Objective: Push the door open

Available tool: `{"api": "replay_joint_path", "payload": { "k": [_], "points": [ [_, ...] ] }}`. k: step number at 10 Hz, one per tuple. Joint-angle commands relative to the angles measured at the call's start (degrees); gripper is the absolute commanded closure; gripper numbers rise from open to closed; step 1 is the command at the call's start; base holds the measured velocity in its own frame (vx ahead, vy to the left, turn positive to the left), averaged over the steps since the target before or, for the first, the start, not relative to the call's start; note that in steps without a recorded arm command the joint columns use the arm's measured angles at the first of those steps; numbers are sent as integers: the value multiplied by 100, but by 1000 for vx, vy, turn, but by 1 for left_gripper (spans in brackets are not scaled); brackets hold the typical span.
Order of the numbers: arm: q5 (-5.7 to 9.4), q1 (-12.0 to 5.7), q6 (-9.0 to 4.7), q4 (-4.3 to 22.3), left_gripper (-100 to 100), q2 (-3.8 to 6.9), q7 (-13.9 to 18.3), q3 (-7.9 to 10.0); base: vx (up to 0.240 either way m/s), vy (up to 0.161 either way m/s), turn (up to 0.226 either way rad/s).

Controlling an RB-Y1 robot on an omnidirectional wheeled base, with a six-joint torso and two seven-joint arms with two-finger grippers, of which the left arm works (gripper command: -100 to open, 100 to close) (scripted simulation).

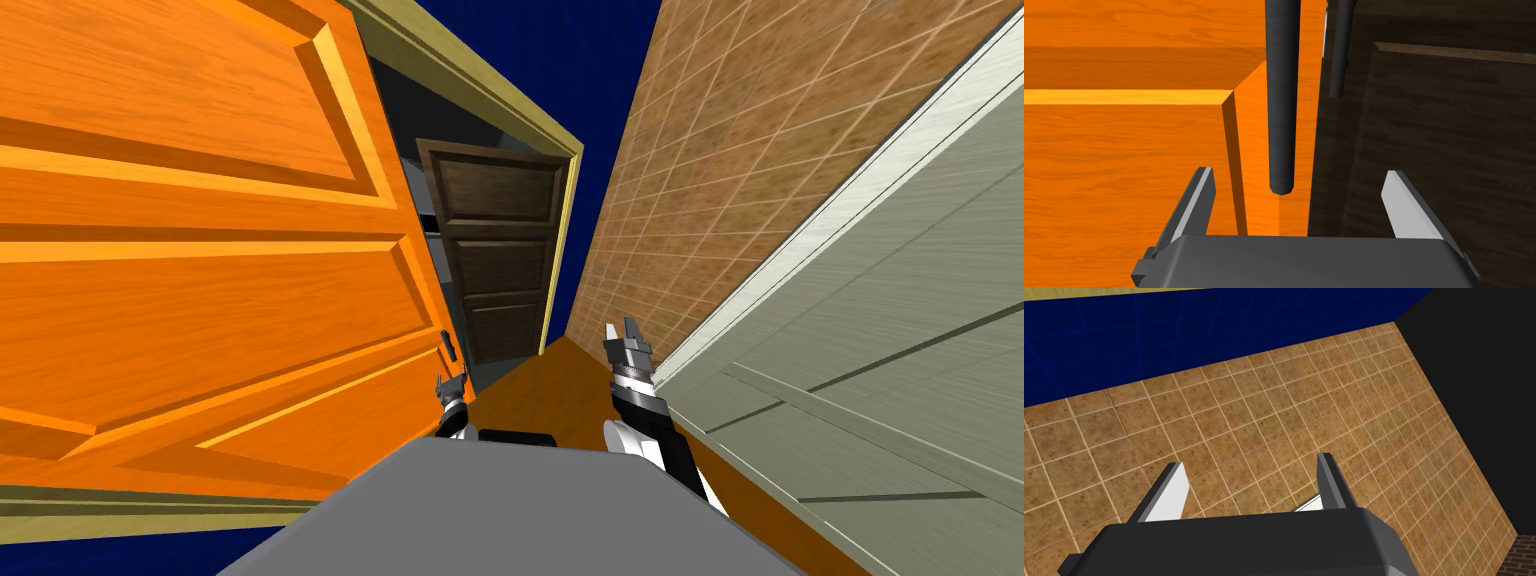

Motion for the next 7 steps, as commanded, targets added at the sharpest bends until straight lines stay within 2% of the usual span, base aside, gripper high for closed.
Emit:
{"api": "replay_joint_path", "payload": {
  "k": [1, 3, 5, 7],
  "points": [
    [9, -6, -4, 21, -100, 164, 25, 12, 72, 53, -9],
    [24, -16, -12, 58, -100, 323, 69, 34, 141, 84, -26],
    [37, -25, -19, 90, -100, 371, 108, 52, 154, 121, -23],
    [53, -36, -27, 131, -100, 323, 156, 76, 196, 126, -25]
  ]
}}
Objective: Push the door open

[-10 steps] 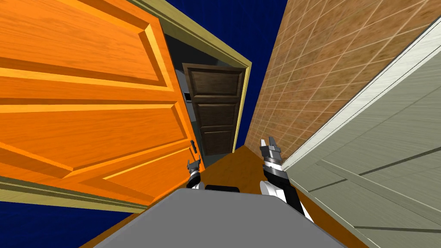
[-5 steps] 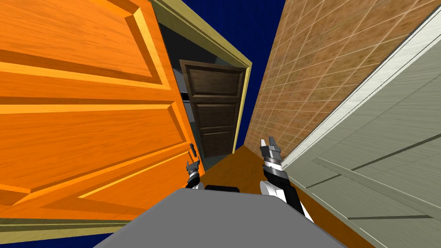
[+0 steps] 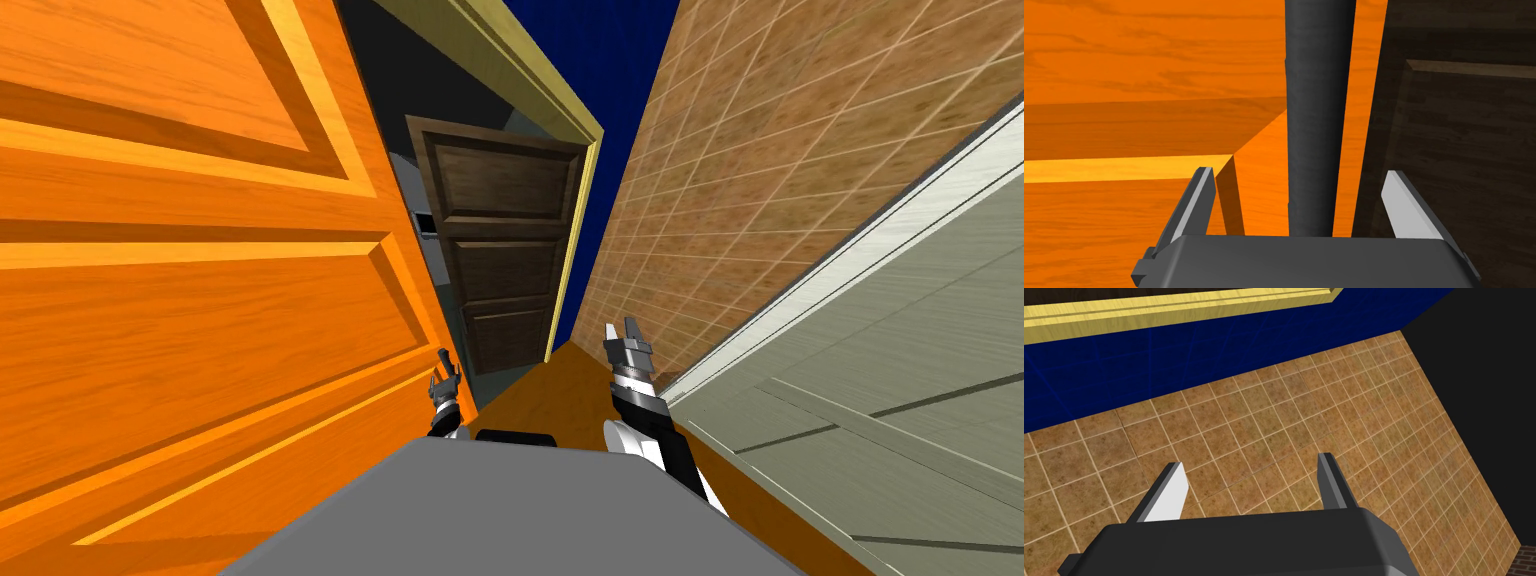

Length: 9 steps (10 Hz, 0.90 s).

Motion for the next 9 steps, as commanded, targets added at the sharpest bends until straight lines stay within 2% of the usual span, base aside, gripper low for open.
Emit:
{"api": "replay_joint_path", "payload": {
  "k": [1, 2, 3, 4, 9],
  "points": [
    [13, -8, -1, 23, -100, -77, 33, 18, 166, 118, -13],
    [20, -13, -5, 41, -100, -178, 54, 28, 142, 127, -20],
    [14, -2, -1, 21, -100, -127, 36, 19, 61, 54, -10],
    [14, -2, -1, 21, 100, -127, 36, 19, -10, -9, 16],
    [14, -2, -1, 21, 100, -127, 36, 19, -7, -9, -4]
  ]
}}
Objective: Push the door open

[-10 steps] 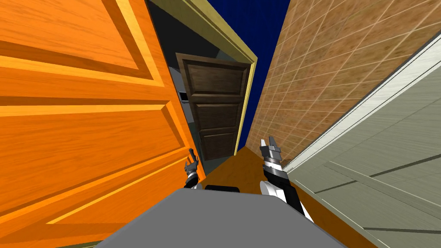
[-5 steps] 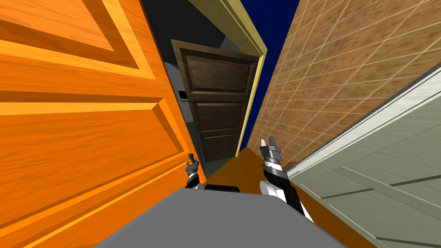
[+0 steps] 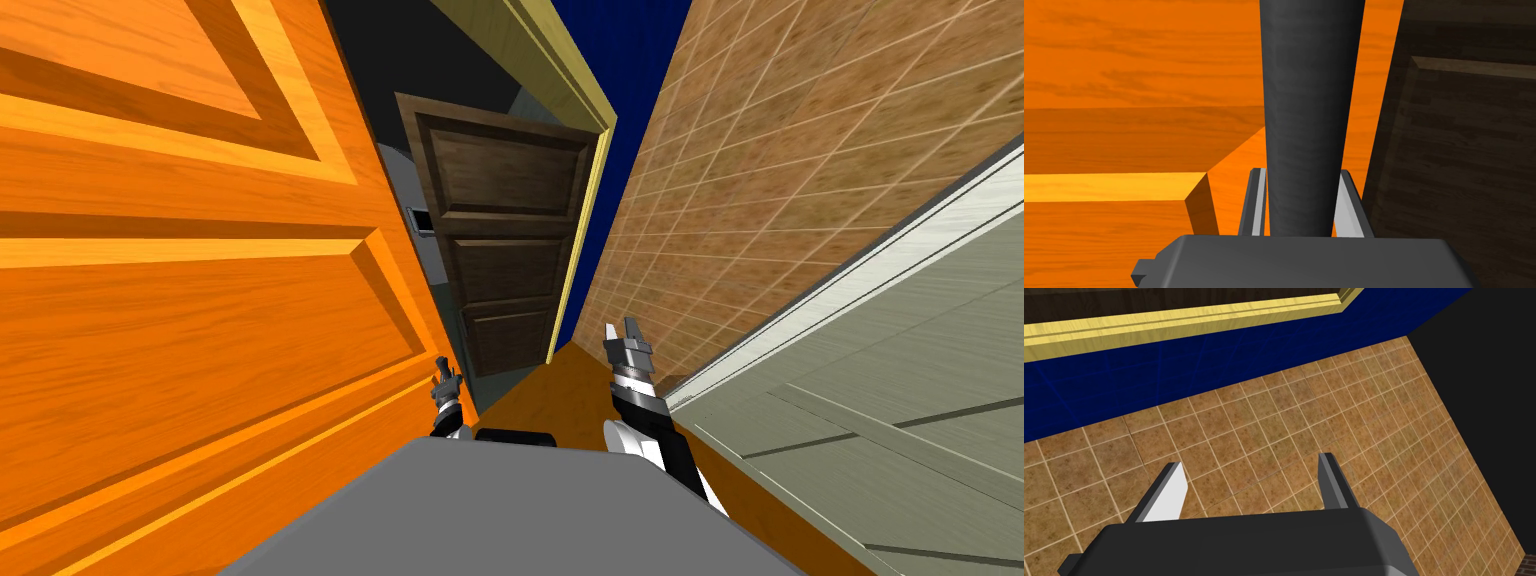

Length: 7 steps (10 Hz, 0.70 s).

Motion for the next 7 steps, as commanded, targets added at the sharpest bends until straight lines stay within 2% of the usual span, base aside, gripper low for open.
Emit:
{"api": "replay_joint_path", "payload": {
  "k": [1, 5, 7],
  "points": [
    [85, 44, -47, 54, 100, 159, -38, 139, -35, 34, -75],
    [186, 90, -103, 117, 100, 293, -83, 303, -30, 48, -28],
    [210, 101, -116, 131, 100, 320, -94, 342, 5, 28, -46]
  ]
}}
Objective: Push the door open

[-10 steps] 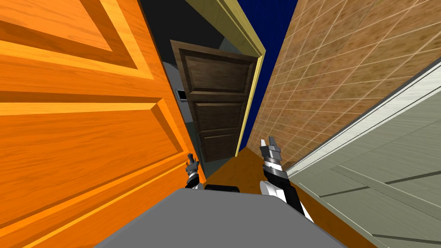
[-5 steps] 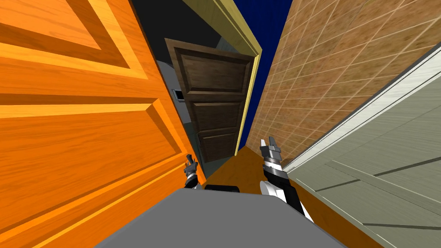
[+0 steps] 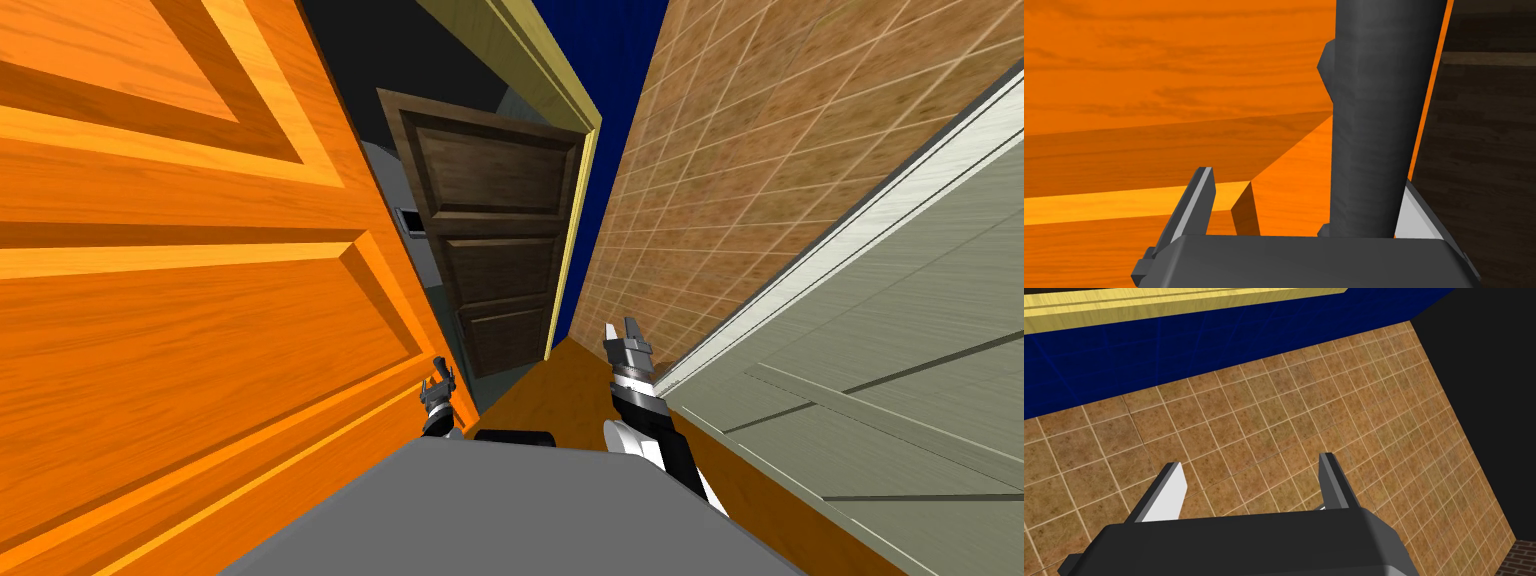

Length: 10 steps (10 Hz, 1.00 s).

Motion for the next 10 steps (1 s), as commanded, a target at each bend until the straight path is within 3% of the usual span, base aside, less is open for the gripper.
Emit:
{"api": "replay_joint_path", "payload": {
  "k": [1, 10],
  "points": [
    [43, -26, -177, 209, 100, 67, 15, 149, 10, 10, 27],
    [70, -15, -192, 225, 100, 93, 3, 193, -3, 2, 0]
  ]
}}
